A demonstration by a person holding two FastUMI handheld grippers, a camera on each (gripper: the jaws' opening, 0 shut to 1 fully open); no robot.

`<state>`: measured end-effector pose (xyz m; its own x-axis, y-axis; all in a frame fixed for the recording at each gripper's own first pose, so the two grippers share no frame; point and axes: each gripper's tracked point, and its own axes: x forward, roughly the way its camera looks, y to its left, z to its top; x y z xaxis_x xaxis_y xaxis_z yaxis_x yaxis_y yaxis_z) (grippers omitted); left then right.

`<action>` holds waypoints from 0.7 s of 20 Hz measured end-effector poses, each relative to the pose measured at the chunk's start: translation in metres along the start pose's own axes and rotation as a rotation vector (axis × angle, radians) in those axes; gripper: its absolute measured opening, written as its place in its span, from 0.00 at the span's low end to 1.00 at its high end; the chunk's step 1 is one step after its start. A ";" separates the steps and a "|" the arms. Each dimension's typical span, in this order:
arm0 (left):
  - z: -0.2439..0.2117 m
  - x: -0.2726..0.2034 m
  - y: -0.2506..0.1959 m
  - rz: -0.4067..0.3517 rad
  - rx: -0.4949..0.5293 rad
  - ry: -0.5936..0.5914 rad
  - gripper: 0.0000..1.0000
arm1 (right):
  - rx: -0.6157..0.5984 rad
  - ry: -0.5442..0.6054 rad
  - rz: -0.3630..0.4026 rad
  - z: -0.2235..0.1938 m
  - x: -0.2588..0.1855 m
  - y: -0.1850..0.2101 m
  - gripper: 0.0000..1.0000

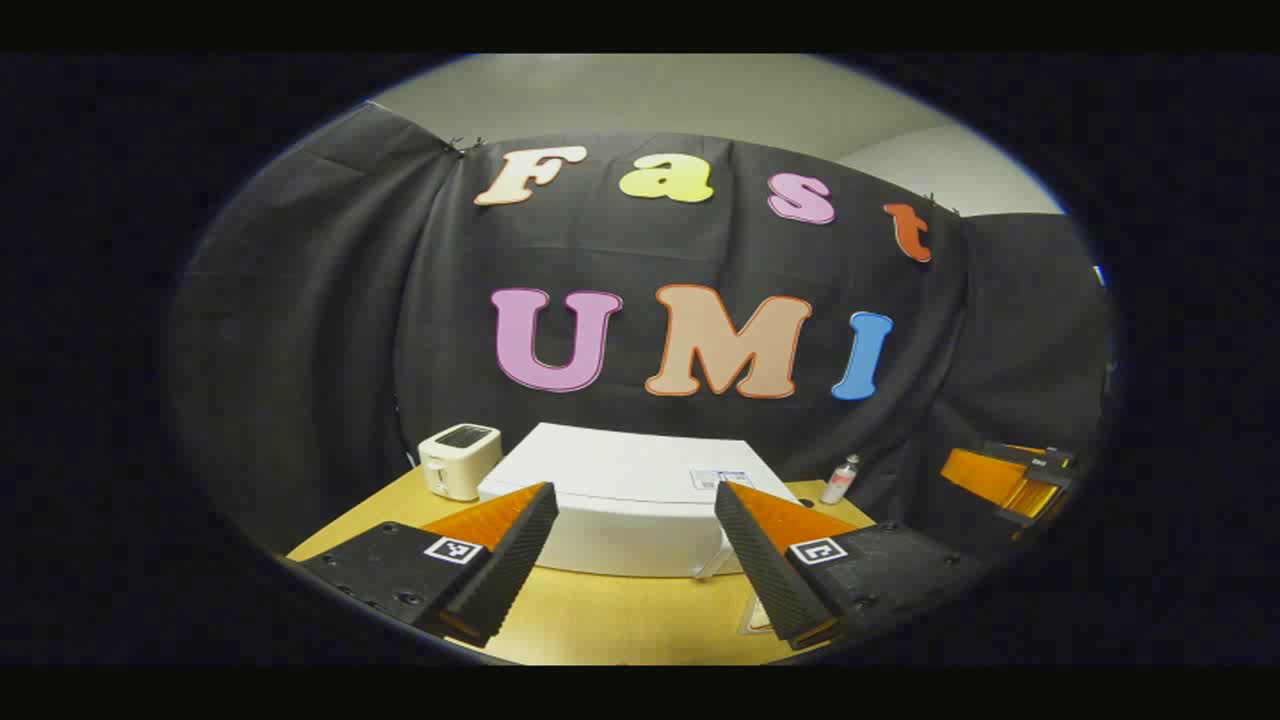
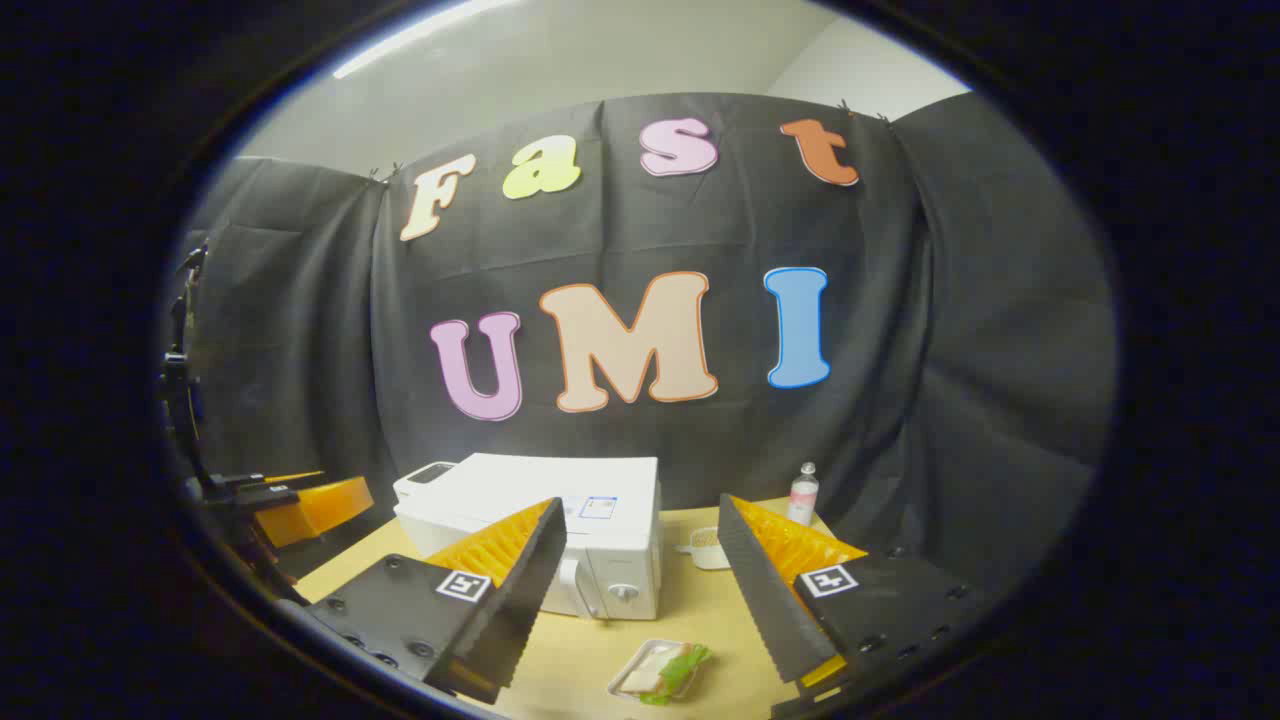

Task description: Open the microwave oven with the left hand, put the food in, and close the microwave oven.

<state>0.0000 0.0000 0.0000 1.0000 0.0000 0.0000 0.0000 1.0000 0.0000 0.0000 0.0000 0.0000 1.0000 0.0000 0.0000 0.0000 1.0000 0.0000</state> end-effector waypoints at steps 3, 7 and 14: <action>0.002 0.007 -0.008 -0.013 0.015 -0.007 0.92 | 0.005 -0.016 -0.017 0.007 0.003 -0.008 0.92; 0.004 0.008 -0.013 -0.021 0.019 -0.011 0.96 | 0.009 -0.019 -0.029 0.010 0.001 -0.015 0.92; 0.009 0.000 -0.022 -0.029 0.049 -0.026 0.96 | -0.002 -0.020 -0.041 0.010 -0.007 -0.023 0.92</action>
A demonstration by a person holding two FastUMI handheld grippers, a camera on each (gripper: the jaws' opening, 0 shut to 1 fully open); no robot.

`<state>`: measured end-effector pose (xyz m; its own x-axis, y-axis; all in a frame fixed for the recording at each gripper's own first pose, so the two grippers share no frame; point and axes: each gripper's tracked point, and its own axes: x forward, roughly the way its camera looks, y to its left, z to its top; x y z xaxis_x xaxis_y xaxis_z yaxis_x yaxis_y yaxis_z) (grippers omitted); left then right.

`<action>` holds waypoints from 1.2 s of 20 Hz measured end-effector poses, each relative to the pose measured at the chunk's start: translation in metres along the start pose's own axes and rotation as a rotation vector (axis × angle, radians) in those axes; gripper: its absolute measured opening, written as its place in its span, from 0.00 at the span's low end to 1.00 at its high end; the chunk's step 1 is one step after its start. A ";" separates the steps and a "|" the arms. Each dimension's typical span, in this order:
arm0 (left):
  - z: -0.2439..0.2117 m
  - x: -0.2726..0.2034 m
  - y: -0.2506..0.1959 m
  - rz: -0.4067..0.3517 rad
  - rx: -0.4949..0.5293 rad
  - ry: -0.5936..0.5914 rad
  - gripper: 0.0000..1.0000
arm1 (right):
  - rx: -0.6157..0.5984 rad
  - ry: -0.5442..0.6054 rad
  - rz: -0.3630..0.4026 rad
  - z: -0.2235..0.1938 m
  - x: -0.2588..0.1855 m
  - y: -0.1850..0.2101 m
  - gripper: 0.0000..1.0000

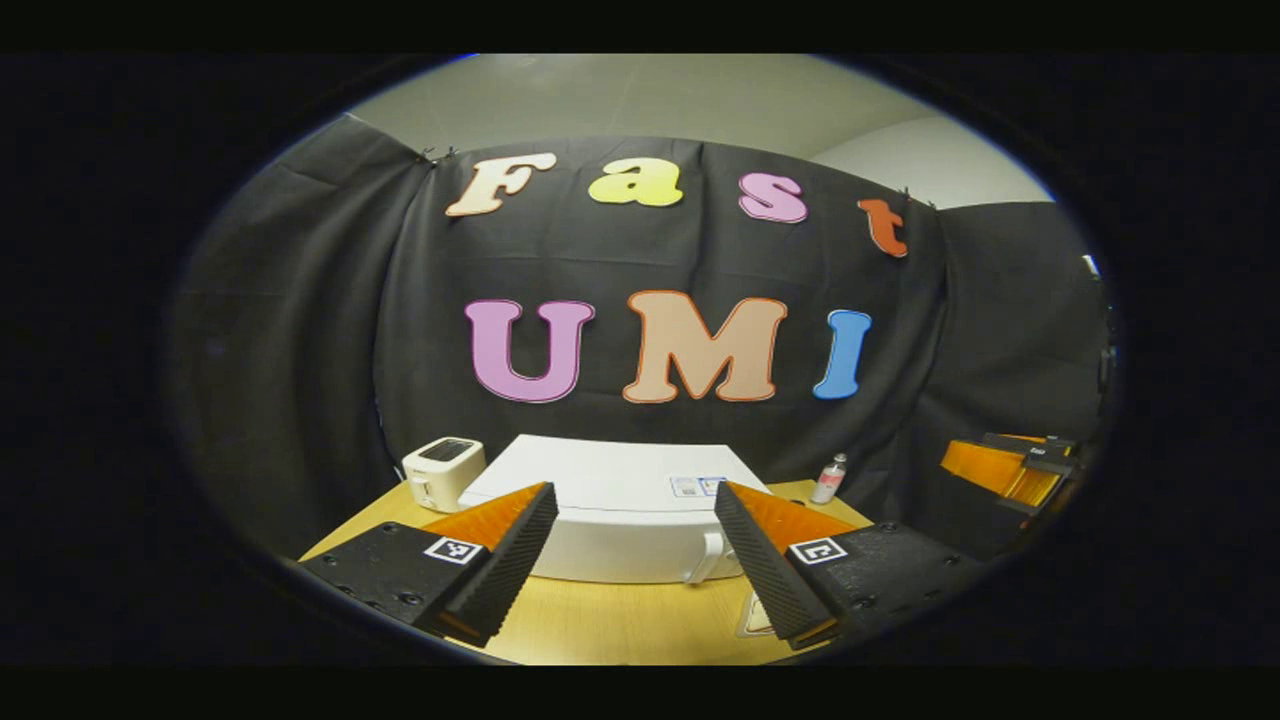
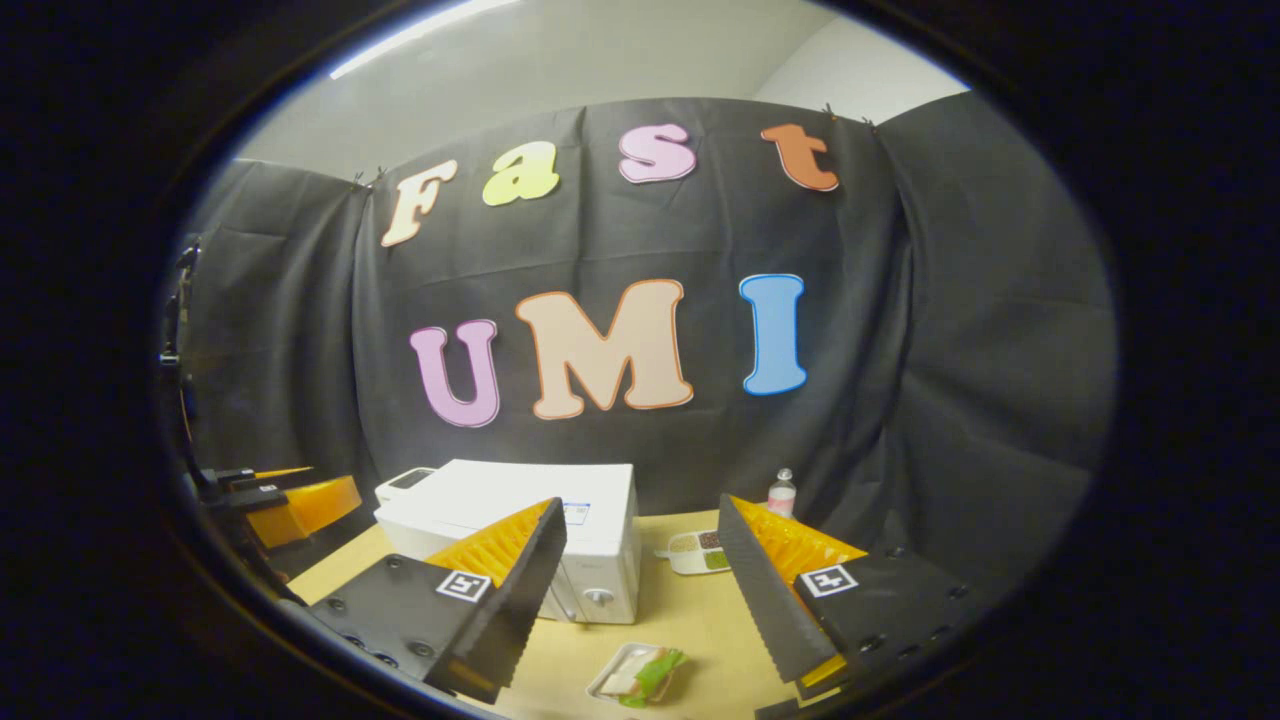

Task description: Open the microwave oven with the left hand, put the food in, and close the microwave oven.

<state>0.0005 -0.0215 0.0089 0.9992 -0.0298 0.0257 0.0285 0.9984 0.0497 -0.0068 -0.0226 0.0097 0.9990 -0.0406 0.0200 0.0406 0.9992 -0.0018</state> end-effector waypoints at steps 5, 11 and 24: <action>-0.016 -0.006 -0.002 0.001 0.025 0.027 0.96 | 0.001 0.008 0.002 -0.007 -0.006 0.000 0.92; -0.069 -0.008 -0.013 -0.038 0.043 0.162 0.96 | 0.019 0.053 -0.026 -0.028 -0.019 -0.004 0.92; -0.202 0.022 -0.060 -0.214 0.002 0.488 0.96 | 0.062 0.097 -0.175 -0.053 -0.054 -0.037 0.96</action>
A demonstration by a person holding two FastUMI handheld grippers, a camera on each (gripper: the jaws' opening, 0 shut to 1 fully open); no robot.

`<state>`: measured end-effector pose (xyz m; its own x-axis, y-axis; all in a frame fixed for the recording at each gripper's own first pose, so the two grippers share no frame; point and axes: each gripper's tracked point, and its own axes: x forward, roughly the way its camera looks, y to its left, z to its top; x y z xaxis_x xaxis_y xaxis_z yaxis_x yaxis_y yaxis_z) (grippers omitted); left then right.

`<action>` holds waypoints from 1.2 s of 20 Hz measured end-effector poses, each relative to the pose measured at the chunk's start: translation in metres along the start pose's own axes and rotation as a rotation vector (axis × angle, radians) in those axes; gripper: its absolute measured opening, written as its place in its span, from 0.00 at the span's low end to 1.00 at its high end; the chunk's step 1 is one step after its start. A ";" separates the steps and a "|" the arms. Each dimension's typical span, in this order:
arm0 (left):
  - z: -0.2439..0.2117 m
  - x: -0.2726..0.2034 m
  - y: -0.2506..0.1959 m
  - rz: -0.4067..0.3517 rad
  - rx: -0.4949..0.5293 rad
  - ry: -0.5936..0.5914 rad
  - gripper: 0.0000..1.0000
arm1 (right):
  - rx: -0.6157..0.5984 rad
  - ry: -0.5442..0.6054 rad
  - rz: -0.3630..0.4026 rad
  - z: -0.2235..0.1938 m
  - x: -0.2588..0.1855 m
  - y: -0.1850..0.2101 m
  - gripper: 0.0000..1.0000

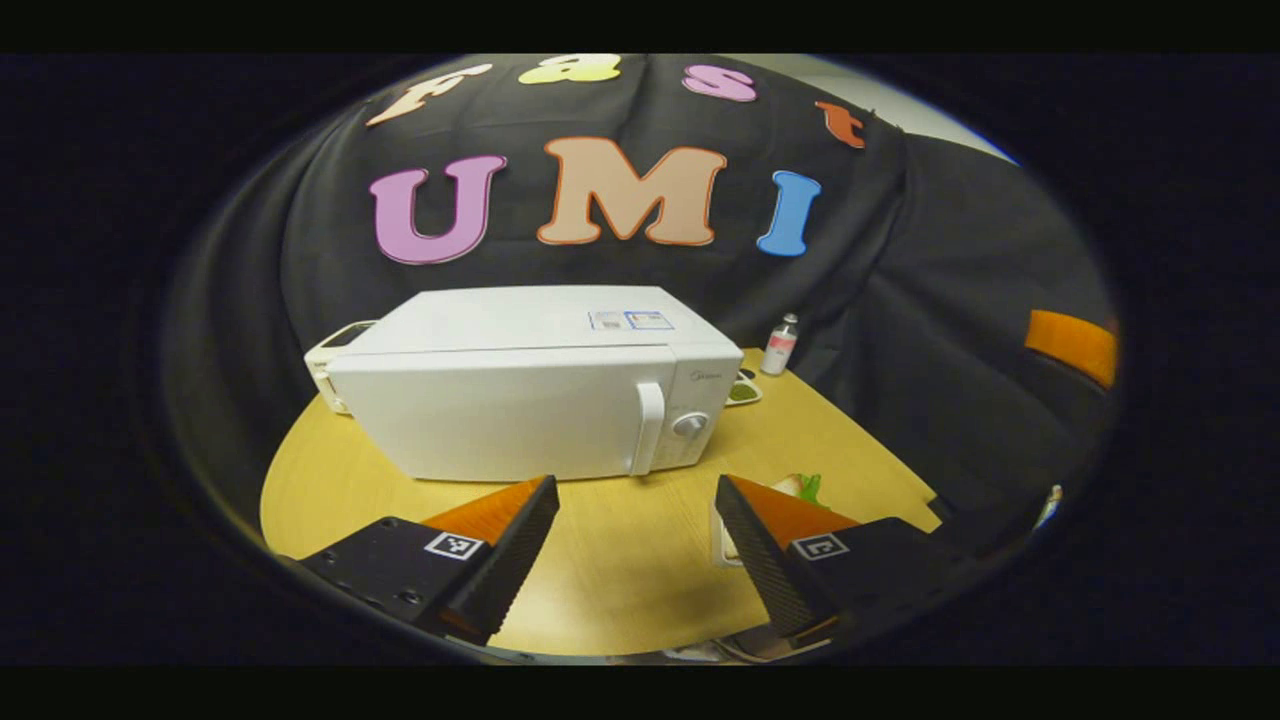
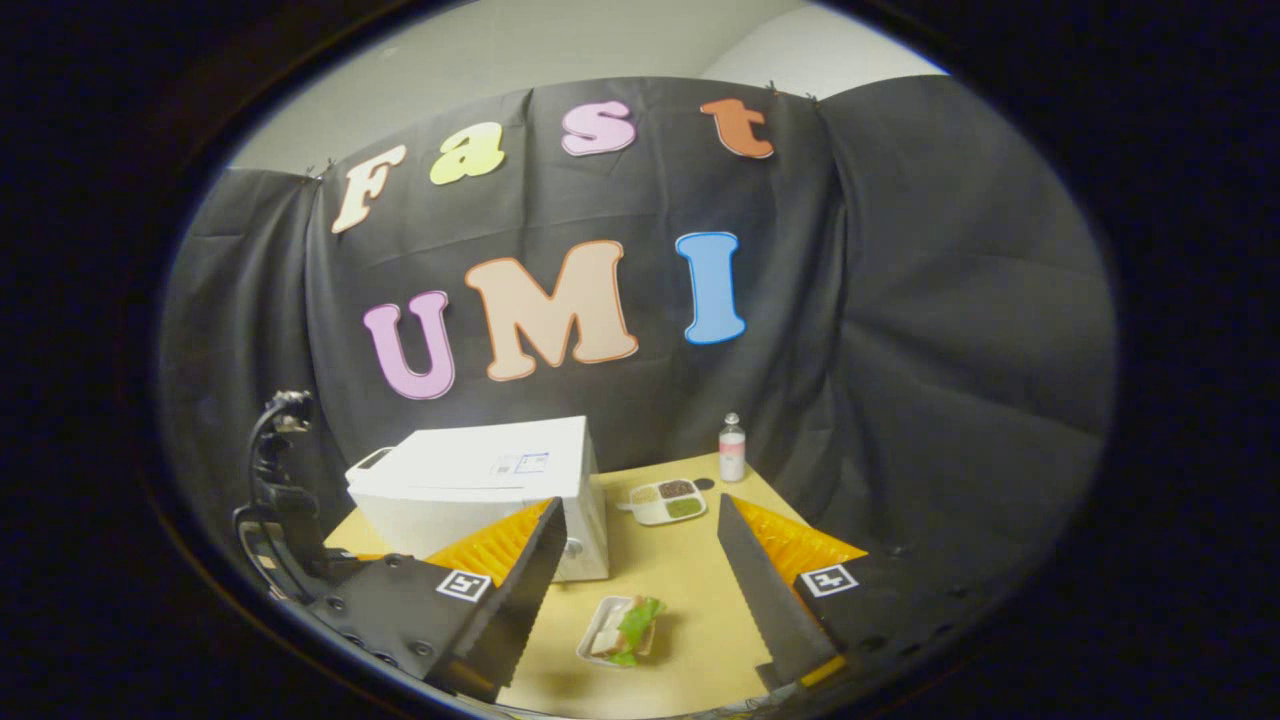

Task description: Open the microwave oven with the left hand, put the food in, and close the microwave oven.

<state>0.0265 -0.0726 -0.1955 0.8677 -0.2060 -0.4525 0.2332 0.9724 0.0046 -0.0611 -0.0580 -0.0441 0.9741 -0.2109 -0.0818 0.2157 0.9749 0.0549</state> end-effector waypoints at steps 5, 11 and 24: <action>-0.016 0.046 -0.001 -0.006 -0.053 0.087 0.92 | 0.014 -0.004 -0.031 -0.001 -0.001 -0.007 0.92; -0.020 0.102 0.001 0.012 -0.099 0.147 0.88 | 0.018 0.002 -0.057 -0.006 0.000 -0.015 0.92; -0.031 0.174 0.016 0.080 -0.053 0.237 0.52 | 0.042 0.061 -0.110 -0.022 -0.001 -0.039 0.92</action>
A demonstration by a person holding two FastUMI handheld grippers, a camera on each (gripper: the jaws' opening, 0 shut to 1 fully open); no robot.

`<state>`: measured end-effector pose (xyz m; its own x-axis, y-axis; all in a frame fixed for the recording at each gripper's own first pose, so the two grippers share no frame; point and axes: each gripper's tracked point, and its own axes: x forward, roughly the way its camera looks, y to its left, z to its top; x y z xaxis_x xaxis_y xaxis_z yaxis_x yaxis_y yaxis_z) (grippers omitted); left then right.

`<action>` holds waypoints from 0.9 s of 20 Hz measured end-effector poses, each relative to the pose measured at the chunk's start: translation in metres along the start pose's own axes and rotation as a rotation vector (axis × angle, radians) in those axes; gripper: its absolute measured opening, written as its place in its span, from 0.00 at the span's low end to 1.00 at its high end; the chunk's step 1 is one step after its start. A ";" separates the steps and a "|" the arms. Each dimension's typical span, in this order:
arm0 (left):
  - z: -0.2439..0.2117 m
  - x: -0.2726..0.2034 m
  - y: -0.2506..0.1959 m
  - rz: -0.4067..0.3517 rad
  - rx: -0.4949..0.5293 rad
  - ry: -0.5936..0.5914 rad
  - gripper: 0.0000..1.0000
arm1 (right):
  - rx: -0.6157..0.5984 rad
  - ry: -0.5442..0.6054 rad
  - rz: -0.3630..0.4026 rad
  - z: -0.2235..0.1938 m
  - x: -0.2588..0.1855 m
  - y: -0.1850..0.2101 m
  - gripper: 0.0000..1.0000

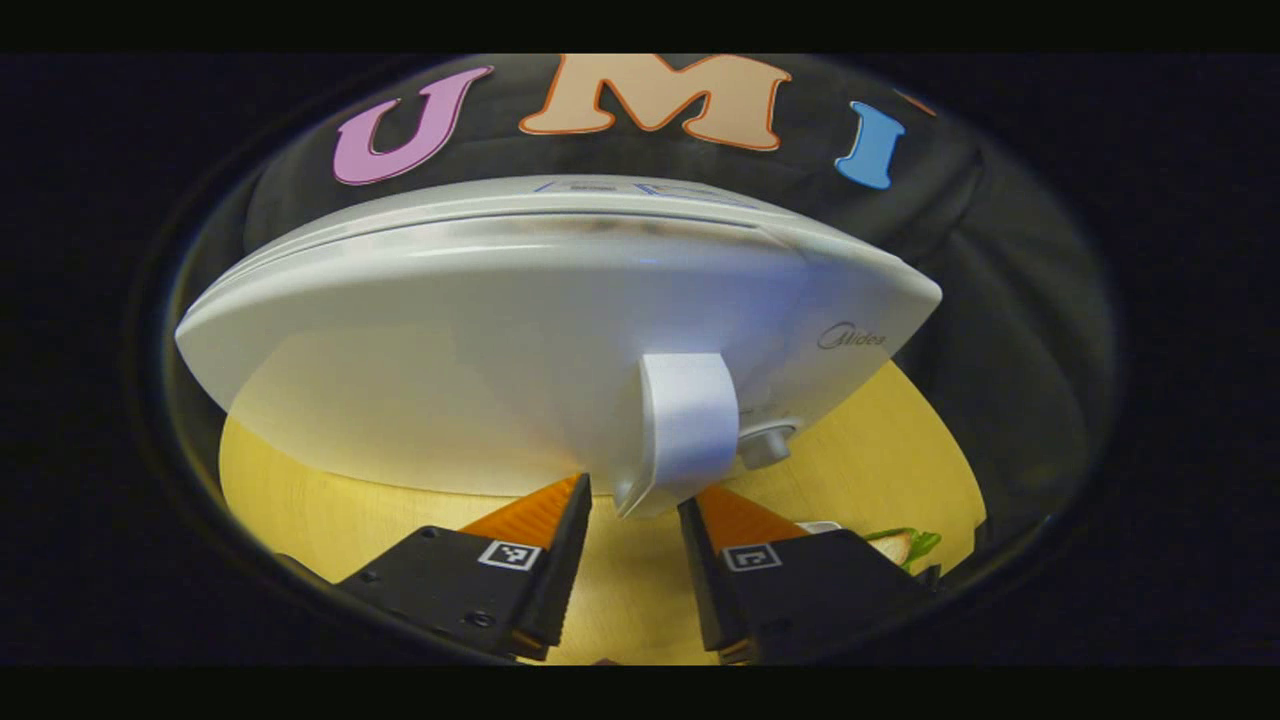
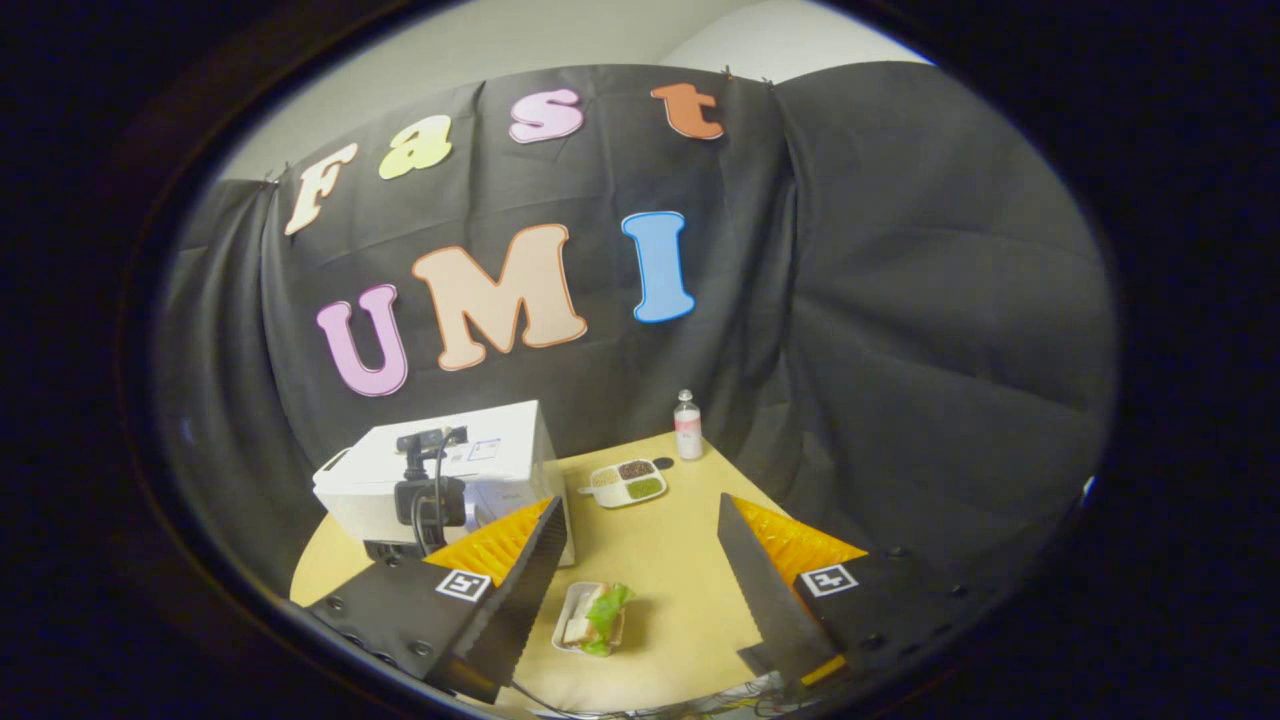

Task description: Open the microwave oven with the left hand, put the food in, and close the microwave oven.

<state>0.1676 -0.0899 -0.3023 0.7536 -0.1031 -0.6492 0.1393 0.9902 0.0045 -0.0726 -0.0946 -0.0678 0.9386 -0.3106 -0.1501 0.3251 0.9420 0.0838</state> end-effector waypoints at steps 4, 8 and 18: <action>-0.005 0.009 -0.004 0.021 0.002 0.029 0.48 | 0.010 0.017 0.000 -0.005 -0.001 -0.004 0.96; -0.005 0.011 -0.001 0.068 0.011 0.048 0.28 | 0.019 0.026 -0.005 -0.010 -0.003 -0.008 0.92; -0.005 0.007 -0.001 0.069 -0.031 -0.050 0.12 | 0.024 0.070 0.013 -0.026 -0.006 -0.020 0.96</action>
<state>0.1695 -0.0914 -0.3101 0.7921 -0.0387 -0.6092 0.0671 0.9975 0.0239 -0.0872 -0.1079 -0.0943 0.9328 -0.2875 -0.2174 0.3160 0.9424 0.1099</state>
